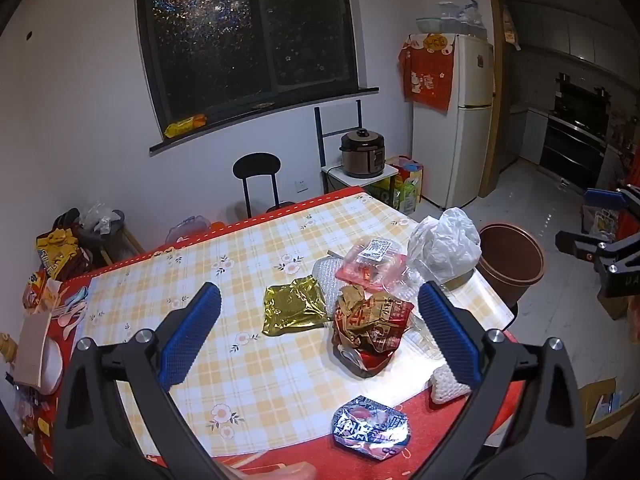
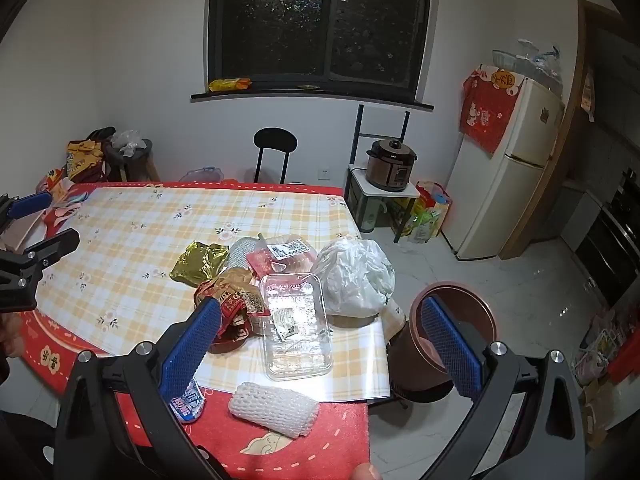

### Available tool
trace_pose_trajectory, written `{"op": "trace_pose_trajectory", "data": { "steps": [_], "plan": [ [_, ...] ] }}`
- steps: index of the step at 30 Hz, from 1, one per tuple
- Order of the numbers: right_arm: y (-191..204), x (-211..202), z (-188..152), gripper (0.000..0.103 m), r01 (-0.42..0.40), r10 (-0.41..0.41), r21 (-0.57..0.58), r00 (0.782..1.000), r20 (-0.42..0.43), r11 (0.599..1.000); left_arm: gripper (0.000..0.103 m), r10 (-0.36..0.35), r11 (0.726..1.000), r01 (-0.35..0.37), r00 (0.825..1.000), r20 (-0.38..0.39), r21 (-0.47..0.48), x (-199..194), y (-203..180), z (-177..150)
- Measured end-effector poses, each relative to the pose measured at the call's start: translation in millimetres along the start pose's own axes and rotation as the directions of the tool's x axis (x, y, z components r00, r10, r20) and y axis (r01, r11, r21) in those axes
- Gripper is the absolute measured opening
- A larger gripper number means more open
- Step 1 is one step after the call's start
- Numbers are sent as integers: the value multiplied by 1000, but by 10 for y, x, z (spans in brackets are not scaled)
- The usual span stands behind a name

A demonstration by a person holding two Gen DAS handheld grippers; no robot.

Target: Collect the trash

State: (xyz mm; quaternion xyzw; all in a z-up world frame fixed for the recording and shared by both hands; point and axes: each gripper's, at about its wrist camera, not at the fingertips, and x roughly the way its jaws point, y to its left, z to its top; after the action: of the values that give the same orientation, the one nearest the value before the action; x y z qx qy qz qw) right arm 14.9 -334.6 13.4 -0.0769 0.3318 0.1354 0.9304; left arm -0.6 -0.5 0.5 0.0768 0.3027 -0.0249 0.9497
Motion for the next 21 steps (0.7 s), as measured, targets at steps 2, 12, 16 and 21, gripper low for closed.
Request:
{"op": "trace_pose_trajectory", "data": {
  "steps": [2,12,16,21],
  "plan": [
    [-4,6,10,99,0,0,0,1000,1,1000,97,2,1000,-2,1000,-5,-9,1,9,4],
    [-25,34,51,99,-2,2,3,1000,0,1000,97,1,1000,-2,1000,-9,-2,35,29,-29],
    [-32,35,62,99,-6,6,4,1000,-2,1000,97,7,1000,-7,1000,-15,-8,35,2,-1],
    [-43,87,83,99,-10,10,5,1000,-3,1000,97,9,1000,-10,1000,-15,-7,38,-7,3]
  ]
}}
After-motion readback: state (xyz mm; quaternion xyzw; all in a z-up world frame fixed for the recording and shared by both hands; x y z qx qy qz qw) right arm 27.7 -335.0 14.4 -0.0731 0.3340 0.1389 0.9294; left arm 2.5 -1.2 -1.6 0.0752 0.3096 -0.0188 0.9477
